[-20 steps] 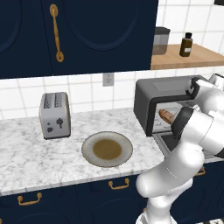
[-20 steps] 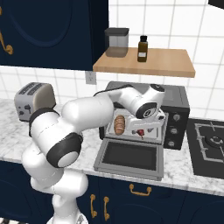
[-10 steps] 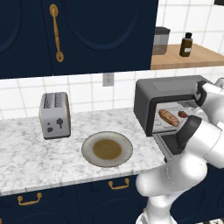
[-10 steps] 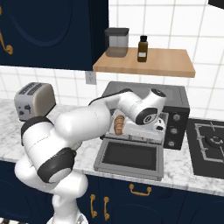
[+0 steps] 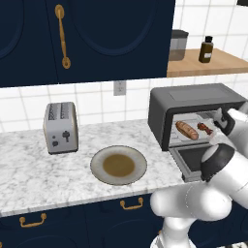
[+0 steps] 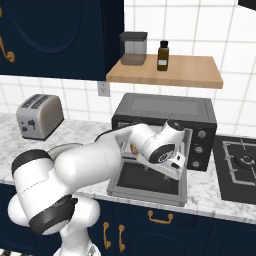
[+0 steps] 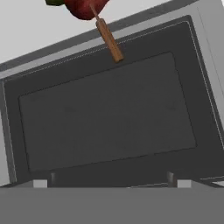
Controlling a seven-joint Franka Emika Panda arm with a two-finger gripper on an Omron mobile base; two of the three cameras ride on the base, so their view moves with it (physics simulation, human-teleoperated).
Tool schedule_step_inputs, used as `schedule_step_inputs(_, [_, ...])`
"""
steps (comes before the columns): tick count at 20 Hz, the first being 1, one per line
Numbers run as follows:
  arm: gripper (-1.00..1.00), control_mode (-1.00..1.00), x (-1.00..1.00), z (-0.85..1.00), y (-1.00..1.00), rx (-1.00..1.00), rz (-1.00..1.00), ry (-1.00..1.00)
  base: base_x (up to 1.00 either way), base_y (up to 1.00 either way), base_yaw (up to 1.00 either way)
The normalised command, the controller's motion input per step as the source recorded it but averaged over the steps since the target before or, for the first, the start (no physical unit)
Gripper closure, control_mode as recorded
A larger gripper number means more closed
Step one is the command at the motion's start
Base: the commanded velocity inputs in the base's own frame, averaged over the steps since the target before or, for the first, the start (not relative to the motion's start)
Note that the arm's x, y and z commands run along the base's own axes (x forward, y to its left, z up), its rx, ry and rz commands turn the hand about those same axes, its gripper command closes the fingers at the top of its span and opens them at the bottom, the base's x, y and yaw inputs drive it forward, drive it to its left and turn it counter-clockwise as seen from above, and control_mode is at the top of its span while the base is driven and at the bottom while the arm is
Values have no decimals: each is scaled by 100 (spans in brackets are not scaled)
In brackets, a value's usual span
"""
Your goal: Pick up the kebab skewer and baguette bread, and place them inside the toaster oven. Close the toaster oven door and start by setting the timer.
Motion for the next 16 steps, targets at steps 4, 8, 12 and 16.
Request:
schedule_step_inputs(4, [-100, -100, 11, -36, 18, -7, -27, 0, 0, 0, 0])
schedule_step_inputs(8, [-100, -100, 46, -14, 0, -7, -28, 0, 0, 0, 0])
schedule_step_inputs(12, [-100, -100, 44, -13, 0, -7, -25, 0, 0, 0, 0])
schedule_step_inputs(16, [-100, -100, 40, -11, 0, -5, -21, 0, 0, 0, 0])
